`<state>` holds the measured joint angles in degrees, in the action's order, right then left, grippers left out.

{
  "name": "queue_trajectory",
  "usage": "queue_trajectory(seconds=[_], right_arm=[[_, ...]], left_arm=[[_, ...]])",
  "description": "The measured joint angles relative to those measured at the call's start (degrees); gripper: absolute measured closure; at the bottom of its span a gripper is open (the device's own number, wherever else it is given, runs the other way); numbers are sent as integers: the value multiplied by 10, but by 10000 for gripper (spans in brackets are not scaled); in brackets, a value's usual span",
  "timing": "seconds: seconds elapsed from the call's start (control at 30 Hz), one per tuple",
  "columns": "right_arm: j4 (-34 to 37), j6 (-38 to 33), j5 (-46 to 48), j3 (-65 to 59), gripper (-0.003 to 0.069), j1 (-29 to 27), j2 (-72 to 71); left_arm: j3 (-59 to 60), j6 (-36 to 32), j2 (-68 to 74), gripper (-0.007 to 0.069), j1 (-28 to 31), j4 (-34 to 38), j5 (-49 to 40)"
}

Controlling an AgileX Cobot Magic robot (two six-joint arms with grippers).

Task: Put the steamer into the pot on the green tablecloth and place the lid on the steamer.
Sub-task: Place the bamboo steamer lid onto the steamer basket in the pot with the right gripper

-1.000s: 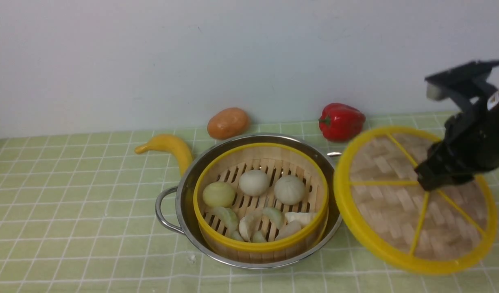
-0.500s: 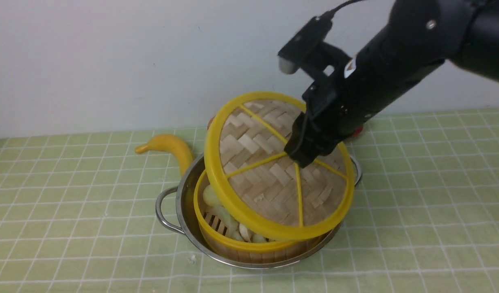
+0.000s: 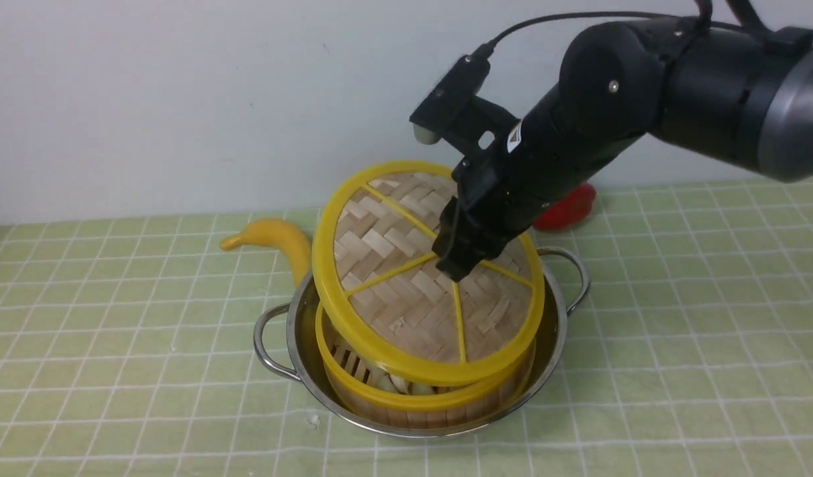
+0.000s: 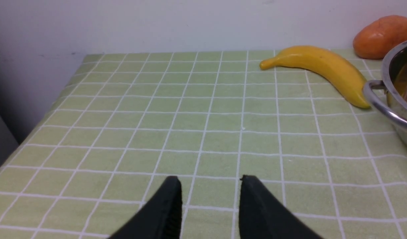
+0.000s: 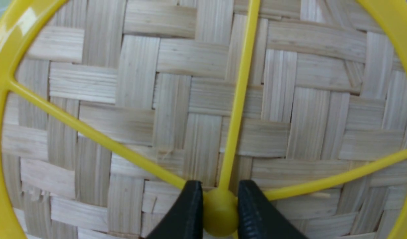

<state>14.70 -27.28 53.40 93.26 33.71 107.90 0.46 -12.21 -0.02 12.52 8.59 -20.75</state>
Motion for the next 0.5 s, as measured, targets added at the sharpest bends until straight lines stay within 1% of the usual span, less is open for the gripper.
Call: queue_trajectory(seconds=[0.2, 0.5], right_arm=[[6, -1, 8, 0, 511, 0, 16], [16, -4, -10, 0, 511, 0, 30]], left_arm=[[0, 0, 0, 382, 0, 0, 0], [0, 0, 0, 382, 0, 0, 0]])
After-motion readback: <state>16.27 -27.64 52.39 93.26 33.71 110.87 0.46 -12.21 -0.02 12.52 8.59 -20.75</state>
